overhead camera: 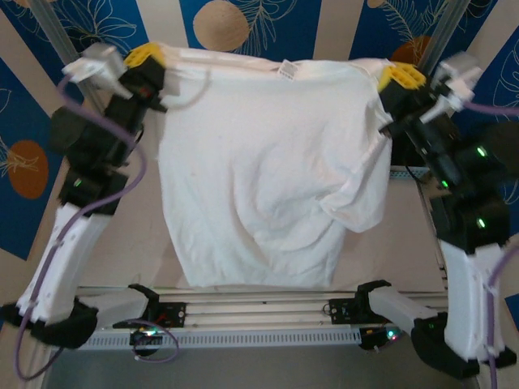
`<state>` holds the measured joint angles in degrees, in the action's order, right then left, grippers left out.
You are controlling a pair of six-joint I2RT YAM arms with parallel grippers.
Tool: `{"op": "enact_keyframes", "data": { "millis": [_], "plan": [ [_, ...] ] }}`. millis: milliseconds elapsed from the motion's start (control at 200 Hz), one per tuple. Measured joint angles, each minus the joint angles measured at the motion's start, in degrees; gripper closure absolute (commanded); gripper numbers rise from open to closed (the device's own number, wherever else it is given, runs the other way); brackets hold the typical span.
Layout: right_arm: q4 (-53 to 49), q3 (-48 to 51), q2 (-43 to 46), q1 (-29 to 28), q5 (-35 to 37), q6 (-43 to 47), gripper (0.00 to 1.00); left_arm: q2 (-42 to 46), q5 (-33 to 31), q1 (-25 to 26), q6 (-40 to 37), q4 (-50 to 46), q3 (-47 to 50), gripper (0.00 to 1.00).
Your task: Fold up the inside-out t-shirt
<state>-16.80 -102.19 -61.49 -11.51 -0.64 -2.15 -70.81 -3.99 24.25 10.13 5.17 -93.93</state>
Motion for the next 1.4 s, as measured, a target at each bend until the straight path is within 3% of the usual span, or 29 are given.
{"op": "enact_keyframes", "data": {
  "millis": [210,295,370,450,520,630,750,815,915,1055,1165,1275,1400],
  "plan": [
    [7.6,0.5,-21.9,3.1,3.6,2.4,0.98,-23.0,-6.0,-3.5,-3.3,-0.1,-0.7,1.0],
    [6.9,-6.1,-37.5,3.8,5.2,1.7,0.76,-35.2,-7.6,-4.7,-4.7,-2.1,-5.5,0.69],
    [3.2,-16.3,-51.9,4.3,7.3,0.8,0.58,-45.8,-8.5,-5.4,-5.2,-6.4,-13.3,0.47],
    [-2.4,-24.2,-64.1,4.6,9.5,-0.5,0.5,-52.3,-8.4,-5.9,-5.6,-11.2,-17.3,0.36],
    [-7.5,-24.6,-68.1,4.8,9.9,-1.2,0.46,-52.4,-7.4,-6.0,-4.9,-14.3,-15.4,0.31],
    [-11.4,-18.4,-66.4,5.0,9.7,-2.4,0.43,-44.0,-2.3,-5.9,-1.6,-12.5,-2.7,0.28],
    [-11.9,-3.7,-56.1,4.7,7.8,-4.5,0.42,-28.6,3.1,-4.0,2.2,-5.4,16.8,0.3],
    [-11.0,5.5,-48.8,3.9,6.1,-6.4,0.42,-21.0,5.6,-0.4,2.6,0.7,26.4,0.35],
    [-9.8,18.8,-38.4,2.4,2.4,-9.9,0.44,-14.9,10.5,10.6,-0.9,9.7,37.7,0.38],
    [-9.4,32.2,-31.0,1.8,-1.7,-13.8,0.44,-18.0,14.4,27.7,-12.2,11.8,43.4,0.41],
    [-9.6,39.7,-27.4,5.7,-3.3,-16.4,0.44,-24.6,15.1,37.8,-19.8,10.1,42.4,0.42],
    [-9.2,44.1,-22.7,10.7,-4.9,-18.6,0.44,-31.7,14.1,43.2,-25.4,6.6,38.2,0.45],
    [-8.2,45.9,-18.2,12.8,-6.5,-19.7,0.44,-38.2,12.3,44.9,-29.4,3.2,32.1,0.51]
  ]
}}
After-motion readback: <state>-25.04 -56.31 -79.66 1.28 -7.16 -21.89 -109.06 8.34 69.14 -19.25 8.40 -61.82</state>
